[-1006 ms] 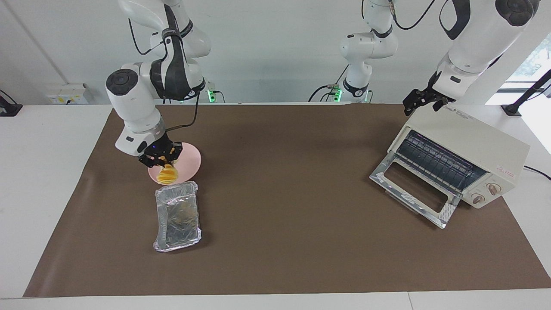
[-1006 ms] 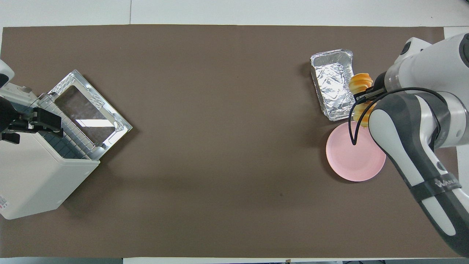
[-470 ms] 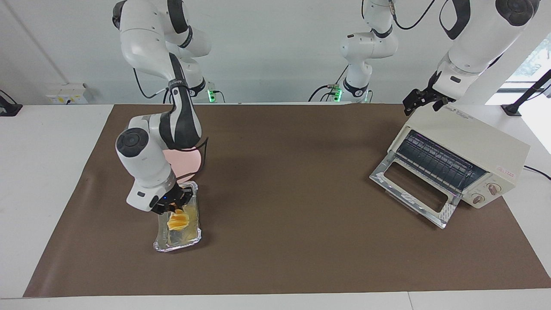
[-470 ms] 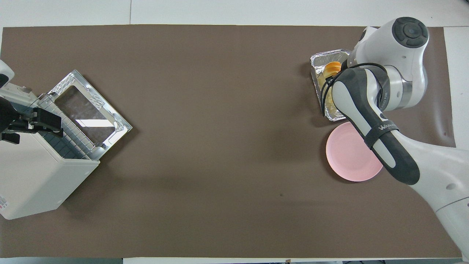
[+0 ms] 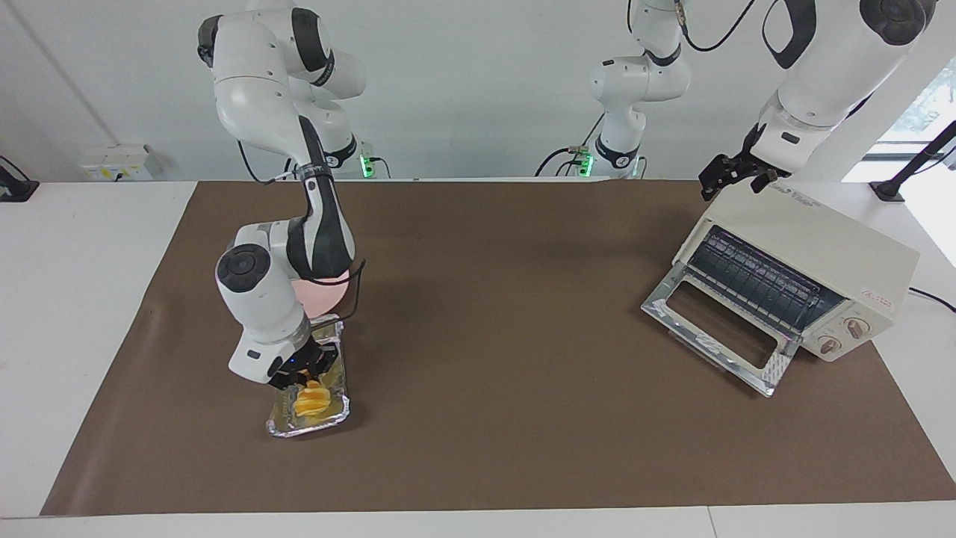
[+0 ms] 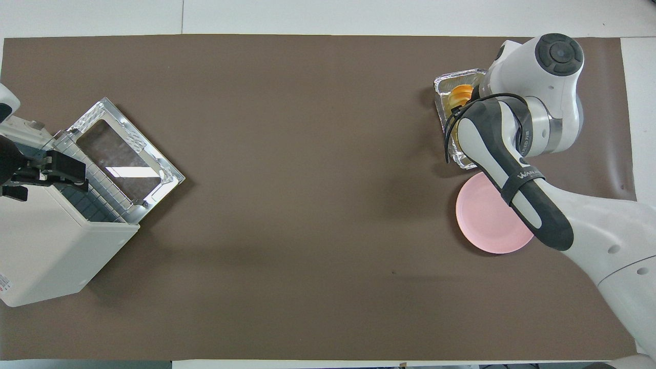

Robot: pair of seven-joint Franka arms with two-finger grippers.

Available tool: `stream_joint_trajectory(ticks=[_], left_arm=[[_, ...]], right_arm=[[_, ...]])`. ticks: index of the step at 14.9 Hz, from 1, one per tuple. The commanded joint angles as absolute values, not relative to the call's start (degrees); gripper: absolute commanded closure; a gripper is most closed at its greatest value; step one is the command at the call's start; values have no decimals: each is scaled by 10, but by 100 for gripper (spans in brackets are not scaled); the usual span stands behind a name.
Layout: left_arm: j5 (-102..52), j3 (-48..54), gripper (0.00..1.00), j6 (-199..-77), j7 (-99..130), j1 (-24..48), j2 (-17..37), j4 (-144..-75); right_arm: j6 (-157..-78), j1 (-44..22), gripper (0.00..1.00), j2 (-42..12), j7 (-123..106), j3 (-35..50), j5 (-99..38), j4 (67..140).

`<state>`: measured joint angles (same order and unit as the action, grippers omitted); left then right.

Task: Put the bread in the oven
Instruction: 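Lift the bread with the right gripper and carry it over the foil tray, then lower the bread into the foil tray and release with the right gripper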

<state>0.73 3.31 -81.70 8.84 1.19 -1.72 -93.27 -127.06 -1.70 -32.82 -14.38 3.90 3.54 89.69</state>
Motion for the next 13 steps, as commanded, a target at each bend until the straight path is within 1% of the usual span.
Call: stream_joint_trajectory(ticks=[1,3,5,8,9,11,13], left_arm=[[-2,29,0,-816,89,13,-30,-941],[-2,29,0,-815,89,13,-30,-942],[-2,29,0,-815,89,13,-30,-942],[-2,29,0,-816,88,13,-30,-941],[-2,29,0,-815,88,13,-30,-941],[-2,29,0,-815,89,13,-30,-941],[-2,29,0,-816,89,13,-30,-941]], right_arm=[[-1263,-2,0,-316,-152,43,40,909],[-1235,3,0,-313,-153,43,33,899],[-1203,4,0,-299,-153,43,31,889],[-1131,4,0,-294,-155,43,33,833],[-1121,4,0,-297,-157,42,38,823],[-1142,19,0,-300,-171,40,44,824],[-1201,23,0,-301,-197,38,52,857]])
